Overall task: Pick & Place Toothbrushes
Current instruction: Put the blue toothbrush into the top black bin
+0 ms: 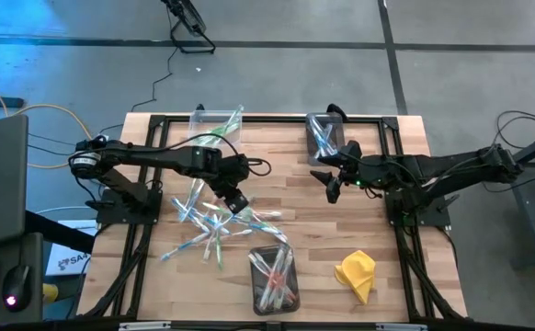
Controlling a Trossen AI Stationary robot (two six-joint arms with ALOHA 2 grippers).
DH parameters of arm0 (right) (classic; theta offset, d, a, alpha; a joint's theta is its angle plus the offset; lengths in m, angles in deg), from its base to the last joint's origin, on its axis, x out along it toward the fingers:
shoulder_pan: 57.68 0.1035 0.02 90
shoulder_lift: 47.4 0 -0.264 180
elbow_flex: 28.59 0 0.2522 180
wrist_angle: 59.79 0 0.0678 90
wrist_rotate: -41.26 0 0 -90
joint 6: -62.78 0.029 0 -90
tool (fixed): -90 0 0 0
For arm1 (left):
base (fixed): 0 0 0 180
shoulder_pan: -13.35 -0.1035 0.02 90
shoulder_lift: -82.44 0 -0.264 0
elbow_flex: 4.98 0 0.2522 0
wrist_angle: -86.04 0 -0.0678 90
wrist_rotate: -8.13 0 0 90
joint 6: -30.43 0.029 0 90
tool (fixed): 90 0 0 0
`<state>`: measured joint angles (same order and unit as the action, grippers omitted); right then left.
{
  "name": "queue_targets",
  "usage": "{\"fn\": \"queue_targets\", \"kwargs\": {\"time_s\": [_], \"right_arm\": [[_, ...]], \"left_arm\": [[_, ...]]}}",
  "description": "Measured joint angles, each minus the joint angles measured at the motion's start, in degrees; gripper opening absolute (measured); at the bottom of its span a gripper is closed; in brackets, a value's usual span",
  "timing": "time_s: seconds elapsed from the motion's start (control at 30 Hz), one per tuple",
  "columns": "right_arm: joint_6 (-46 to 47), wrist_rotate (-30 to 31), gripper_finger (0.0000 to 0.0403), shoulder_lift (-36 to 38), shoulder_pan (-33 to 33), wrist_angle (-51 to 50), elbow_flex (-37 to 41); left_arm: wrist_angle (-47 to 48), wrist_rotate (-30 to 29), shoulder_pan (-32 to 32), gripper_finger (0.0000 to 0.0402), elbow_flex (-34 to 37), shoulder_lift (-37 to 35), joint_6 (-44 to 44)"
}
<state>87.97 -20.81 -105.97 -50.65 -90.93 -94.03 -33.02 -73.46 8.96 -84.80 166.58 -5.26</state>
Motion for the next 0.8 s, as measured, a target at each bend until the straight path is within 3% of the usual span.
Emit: {"fn": "queue_targets", "kwargs": {"time_s": [0.2, 0.8], "right_arm": [[0.0, 0.0, 0.023, 0.0, 0.0, -0.4, 0.0], [0.0, 0.2, 0.023, 0.0, 0.0, -0.5, 0.0]], "left_arm": [[4.4, -4.5, 2.5, 0.0076, 0.1, -3.6, -0.7], [3.8, -4.9, 2.9, 0.0076, 0.1, -4.6, -2.1]]}}
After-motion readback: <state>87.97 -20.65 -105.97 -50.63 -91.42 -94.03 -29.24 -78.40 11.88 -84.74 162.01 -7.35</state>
